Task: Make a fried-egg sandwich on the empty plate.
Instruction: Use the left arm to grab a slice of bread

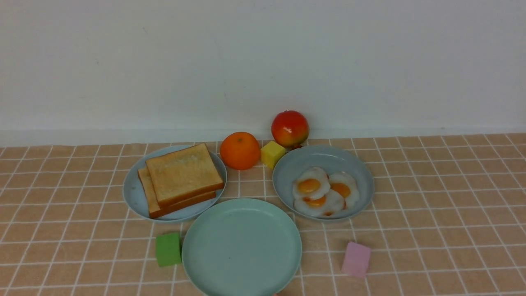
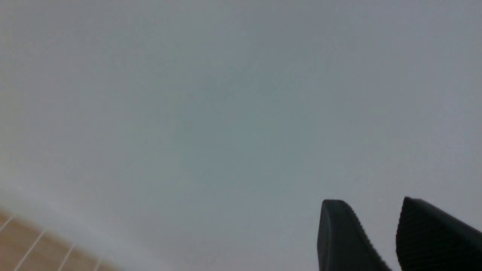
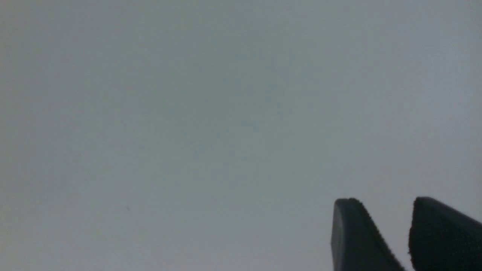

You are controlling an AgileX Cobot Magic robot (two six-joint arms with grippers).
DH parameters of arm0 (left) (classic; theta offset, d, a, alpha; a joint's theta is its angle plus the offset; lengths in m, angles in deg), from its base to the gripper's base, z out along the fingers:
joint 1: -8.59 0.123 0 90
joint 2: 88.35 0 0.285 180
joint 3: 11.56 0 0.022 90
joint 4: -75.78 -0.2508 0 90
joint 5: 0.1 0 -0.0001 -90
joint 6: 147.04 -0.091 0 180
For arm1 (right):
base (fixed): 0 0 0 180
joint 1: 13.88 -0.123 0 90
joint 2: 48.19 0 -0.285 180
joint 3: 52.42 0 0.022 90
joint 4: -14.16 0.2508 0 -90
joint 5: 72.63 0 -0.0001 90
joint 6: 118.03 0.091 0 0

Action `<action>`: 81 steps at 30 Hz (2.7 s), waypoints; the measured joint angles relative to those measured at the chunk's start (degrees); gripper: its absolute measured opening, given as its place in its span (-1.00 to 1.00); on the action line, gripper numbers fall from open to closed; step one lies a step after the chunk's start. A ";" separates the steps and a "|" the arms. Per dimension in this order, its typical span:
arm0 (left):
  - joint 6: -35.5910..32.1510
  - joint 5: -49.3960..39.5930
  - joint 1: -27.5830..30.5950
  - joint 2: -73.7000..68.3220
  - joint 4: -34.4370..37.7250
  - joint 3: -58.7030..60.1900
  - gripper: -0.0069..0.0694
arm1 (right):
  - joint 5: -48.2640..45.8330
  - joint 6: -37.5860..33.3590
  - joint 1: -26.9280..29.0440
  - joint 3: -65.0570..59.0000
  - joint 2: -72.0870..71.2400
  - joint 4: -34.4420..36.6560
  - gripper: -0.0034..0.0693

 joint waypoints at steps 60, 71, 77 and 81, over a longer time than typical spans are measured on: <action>-48.88 -23.07 -1.01 -85.96 32.78 -37.18 -0.19 | -33.82 -3.26 -22.75 4.12 41.43 0.70 -0.25; -48.88 -23.52 -1.01 -88.55 32.72 -37.24 -0.19 | -33.77 -3.26 -22.75 4.12 41.43 0.70 -0.25; -48.91 -23.52 -1.01 -89.37 33.04 -37.65 -0.22 | -33.77 -3.26 -22.75 4.12 41.43 0.70 -0.25; -48.91 -23.52 -1.01 -89.37 33.17 -37.65 -0.37 | -33.77 -3.26 -22.75 4.12 41.43 0.84 -0.25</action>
